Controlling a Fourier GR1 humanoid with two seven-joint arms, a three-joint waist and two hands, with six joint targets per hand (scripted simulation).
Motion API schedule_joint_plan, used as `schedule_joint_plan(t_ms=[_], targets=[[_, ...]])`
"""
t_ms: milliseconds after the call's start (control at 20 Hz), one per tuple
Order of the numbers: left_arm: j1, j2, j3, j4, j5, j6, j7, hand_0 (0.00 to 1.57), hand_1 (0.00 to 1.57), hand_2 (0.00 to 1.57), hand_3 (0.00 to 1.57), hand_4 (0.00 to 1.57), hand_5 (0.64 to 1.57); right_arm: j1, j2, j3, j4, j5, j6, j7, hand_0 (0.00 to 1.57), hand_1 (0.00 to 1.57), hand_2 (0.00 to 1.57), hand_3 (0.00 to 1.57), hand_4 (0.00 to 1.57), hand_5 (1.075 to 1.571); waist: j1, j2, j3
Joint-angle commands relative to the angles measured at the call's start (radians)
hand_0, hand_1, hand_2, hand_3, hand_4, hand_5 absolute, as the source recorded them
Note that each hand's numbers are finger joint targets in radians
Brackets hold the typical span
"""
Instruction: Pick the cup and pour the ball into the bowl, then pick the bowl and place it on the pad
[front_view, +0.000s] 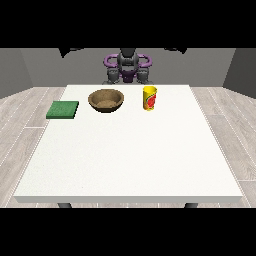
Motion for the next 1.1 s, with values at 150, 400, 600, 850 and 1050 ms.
schedule_joint_plan(t_ms=[150,400,600,850,1050], targets=[[-0.075,-0.001,0.049,0.174,-0.036,-0.019,-0.231,0.00,0.00,0.00,0.00,0.00,1.528,-0.048,0.035,0.016,0.021,0.028,0.017,-0.115,0.00,0.00,0.00,0.00,0.00,1.570,-0.038,0.150,0.0002],[-0.053,-0.069,0.015,0.301,-0.097,-0.011,-0.463,0.00,0.00,0.00,0.00,0.00,1.525,-0.071,0.026,0.000,0.095,0.044,0.046,-0.214,0.00,0.00,0.00,0.00,0.00,1.571,-0.045,0.237,0.0001],[-0.080,-0.101,-0.003,0.441,-0.138,0.010,-0.580,0.00,0.00,0.00,0.00,0.00,1.518,-0.101,0.019,-0.019,0.126,0.045,0.044,-0.232,0.00,0.00,0.00,0.00,0.00,1.571,-0.059,0.255,0.0001],[-0.177,-0.127,0.025,0.587,-0.159,0.088,-0.684,0.00,0.00,0.00,0.00,0.00,1.523,-0.112,-0.003,-0.041,0.201,0.046,0.099,-0.341,0.00,0.00,0.00,0.00,0.00,1.570,-0.088,0.321,0.0003],[-0.177,-0.146,-0.005,0.760,-0.157,0.147,-0.846,0.00,0.00,0.00,0.00,0.00,1.517,-0.145,-0.018,-0.031,0.172,0.008,0.122,-0.257,0.00,0.00,0.00,0.00,0.00,1.570,-0.107,0.313,-0.0002]])
